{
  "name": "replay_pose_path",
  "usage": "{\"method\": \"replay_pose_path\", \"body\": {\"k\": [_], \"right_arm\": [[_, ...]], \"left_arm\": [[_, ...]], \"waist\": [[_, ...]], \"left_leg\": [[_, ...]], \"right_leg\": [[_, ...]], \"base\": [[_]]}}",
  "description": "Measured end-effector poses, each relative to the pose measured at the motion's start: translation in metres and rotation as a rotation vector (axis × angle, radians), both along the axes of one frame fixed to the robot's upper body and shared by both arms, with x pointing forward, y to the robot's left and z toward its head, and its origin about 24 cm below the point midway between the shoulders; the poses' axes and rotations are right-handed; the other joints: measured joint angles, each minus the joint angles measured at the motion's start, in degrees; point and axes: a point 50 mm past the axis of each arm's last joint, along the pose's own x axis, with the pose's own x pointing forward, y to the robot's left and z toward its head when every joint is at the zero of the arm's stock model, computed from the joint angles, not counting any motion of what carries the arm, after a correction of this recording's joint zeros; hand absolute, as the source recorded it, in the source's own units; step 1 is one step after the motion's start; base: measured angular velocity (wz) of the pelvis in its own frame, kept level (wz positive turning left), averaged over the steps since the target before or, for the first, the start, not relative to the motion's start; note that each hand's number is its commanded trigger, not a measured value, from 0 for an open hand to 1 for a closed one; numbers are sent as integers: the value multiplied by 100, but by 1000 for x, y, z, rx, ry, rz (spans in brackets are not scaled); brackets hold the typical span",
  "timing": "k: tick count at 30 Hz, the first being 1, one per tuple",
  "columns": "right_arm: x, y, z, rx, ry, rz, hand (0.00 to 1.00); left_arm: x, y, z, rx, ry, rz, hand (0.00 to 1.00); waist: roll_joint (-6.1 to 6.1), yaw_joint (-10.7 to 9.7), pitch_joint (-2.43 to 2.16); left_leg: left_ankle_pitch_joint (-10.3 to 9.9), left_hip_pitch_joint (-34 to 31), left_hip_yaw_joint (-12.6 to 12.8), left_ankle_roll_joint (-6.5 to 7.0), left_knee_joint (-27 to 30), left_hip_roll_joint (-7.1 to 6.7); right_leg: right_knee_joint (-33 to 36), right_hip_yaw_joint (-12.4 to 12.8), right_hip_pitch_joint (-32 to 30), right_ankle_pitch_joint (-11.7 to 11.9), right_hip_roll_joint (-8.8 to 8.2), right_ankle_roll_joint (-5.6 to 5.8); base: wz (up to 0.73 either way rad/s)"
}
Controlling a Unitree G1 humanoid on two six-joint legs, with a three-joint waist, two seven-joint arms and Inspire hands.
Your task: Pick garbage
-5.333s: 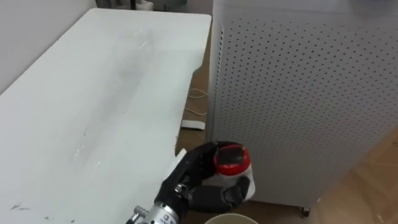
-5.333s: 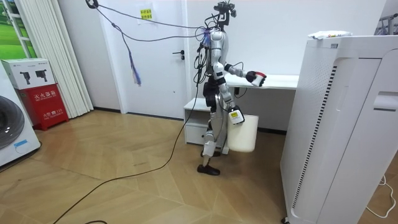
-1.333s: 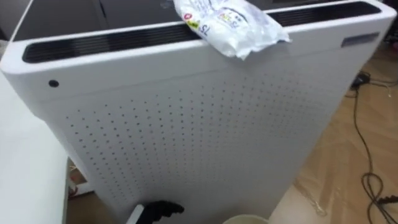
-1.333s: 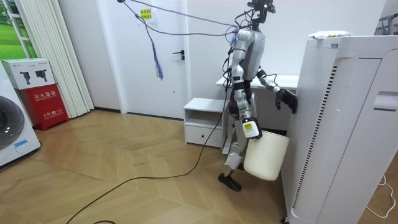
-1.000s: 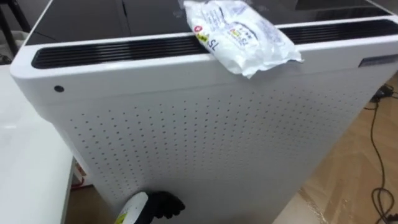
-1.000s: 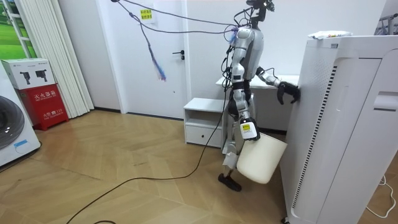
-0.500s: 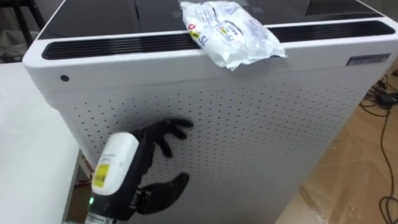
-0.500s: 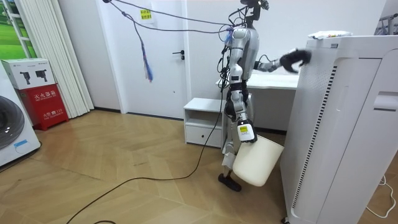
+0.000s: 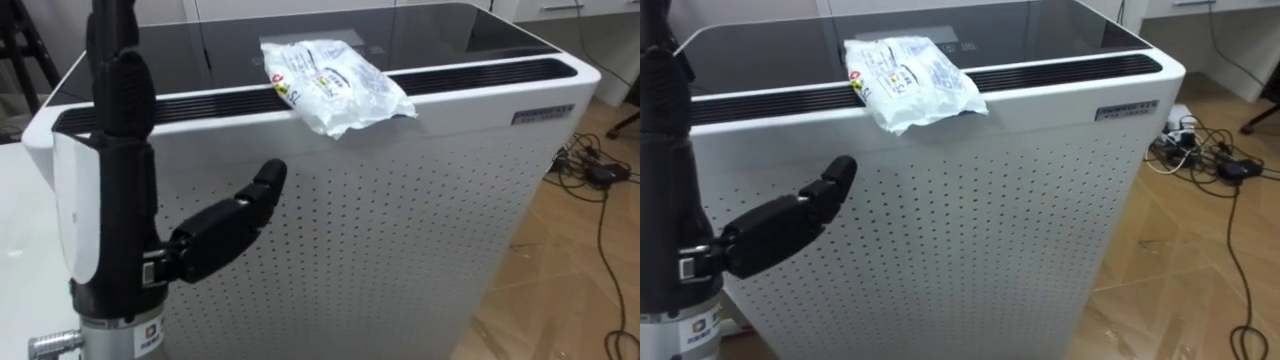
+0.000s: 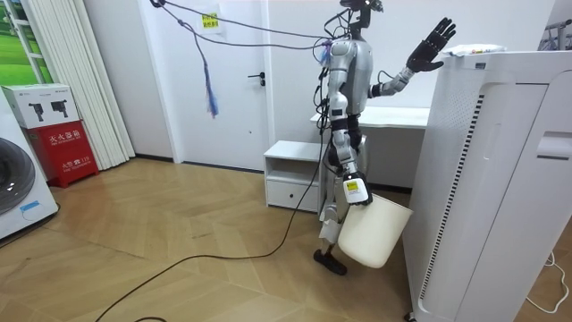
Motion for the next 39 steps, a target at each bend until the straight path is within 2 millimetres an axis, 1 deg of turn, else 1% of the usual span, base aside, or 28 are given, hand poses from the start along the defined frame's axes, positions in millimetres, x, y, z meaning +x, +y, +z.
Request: {"method": "replay_pose_path", "body": {"k": [10,15,17,22,30,39], "right_arm": [[0,0,0,0,0,-3,100],[-2,-1,-1,-1,10,-14,100],[-3,-2,-1,-1,14,-22,100],[-5,-3,-1,1,18,-37,100],[-2,-3,0,1,9,-31,100],[-4,-5,0,5,13,-29,100]], "left_arm": [[0,0,-1,3,4,5,0],[1,1,-1,5,12,15,0],[1,0,-1,5,11,15,0],[2,0,0,6,7,14,0],[3,-4,2,106,-33,44,0],[4,-4,2,125,-36,58,0]], "waist": [[-2,-2,17],[50,-2,50],[66,3,51],[88,2,46],[93,14,43],[115,2,28]], "left_leg": [[0,18,-5,0,-47,-1],[0,24,-5,0,-75,-1],[0,24,3,0,-92,0],[0,18,23,0,-120,1],[0,-14,53,0,-117,-6],[0,-2,96,0,-100,0]], "right_leg": [[-22,15,8,-6,3,9],[-25,17,0,-6,4,10],[-61,17,-5,-6,7,10],[-92,23,-2,-5,15,11],[-104,77,-6,-8,17,16],[-81,130,-47,-8,26,16]], "base": [[0],[0],[0],[-1],[-2],[-1]]}}
